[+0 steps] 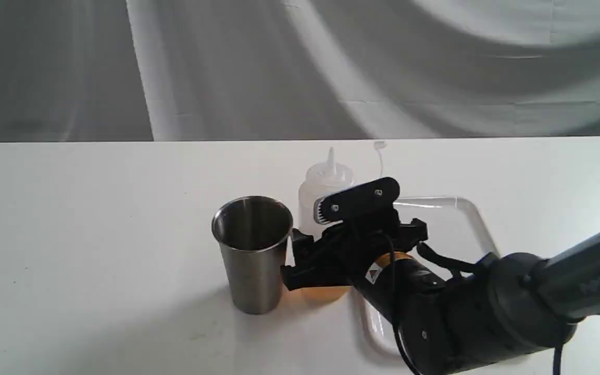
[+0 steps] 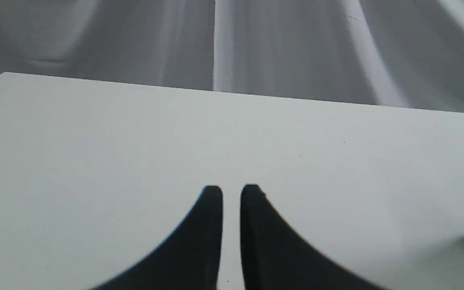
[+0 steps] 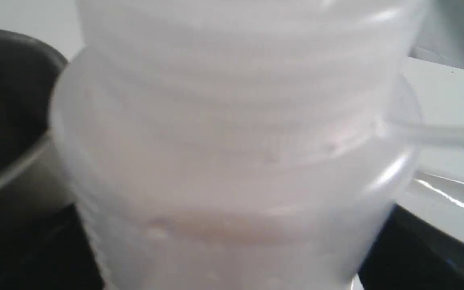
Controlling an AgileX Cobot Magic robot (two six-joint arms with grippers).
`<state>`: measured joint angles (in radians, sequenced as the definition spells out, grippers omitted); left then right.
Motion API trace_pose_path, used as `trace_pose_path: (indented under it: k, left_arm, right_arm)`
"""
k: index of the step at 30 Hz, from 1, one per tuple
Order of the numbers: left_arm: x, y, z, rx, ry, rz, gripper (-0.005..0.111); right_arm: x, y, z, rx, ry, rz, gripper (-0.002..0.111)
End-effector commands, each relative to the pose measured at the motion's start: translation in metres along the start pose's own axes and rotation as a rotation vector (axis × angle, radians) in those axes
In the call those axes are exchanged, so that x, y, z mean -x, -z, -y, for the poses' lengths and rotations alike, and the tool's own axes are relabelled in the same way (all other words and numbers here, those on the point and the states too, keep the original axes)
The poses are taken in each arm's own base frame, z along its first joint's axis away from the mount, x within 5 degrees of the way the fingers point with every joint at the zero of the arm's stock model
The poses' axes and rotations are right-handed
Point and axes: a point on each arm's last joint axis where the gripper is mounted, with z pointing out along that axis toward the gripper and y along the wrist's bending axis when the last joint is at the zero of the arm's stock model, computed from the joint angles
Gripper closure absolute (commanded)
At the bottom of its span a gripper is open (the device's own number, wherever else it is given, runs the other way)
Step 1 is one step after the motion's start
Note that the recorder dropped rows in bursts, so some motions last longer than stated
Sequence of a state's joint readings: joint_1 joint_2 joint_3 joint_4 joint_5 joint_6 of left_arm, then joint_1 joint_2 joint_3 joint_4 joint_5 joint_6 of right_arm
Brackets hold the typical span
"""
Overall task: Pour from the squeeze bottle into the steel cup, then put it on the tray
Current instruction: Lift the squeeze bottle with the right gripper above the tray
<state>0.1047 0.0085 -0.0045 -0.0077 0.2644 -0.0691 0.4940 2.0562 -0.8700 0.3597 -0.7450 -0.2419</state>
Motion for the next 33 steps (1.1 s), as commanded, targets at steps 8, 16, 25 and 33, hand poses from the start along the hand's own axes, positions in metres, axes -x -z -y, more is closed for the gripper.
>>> trace_pose_path:
  k: [8,16,25,33]
  left_arm:
    - [-0.002,0.000,0.000,-0.005,0.005,-0.008,0.098]
    - [-0.002,0.000,0.000,-0.005,0.005,-0.008,0.098]
    - [-0.002,0.000,0.000,-0.005,0.005,-0.008,0.098]
    - [-0.002,0.000,0.000,-0.005,0.005,-0.008,0.098]
  right_arm:
    - [0.000,-0.001,0.003,-0.002,0.001,-0.013,0.042]
    - [0.000,-0.001,0.003,-0.002,0.001,-0.013,0.084]
    - [0.032,0.013,0.007,-0.022,0.095,0.043,0.108]
    - [0.075,0.046,0.023,-0.124,0.205,0.010,0.108]
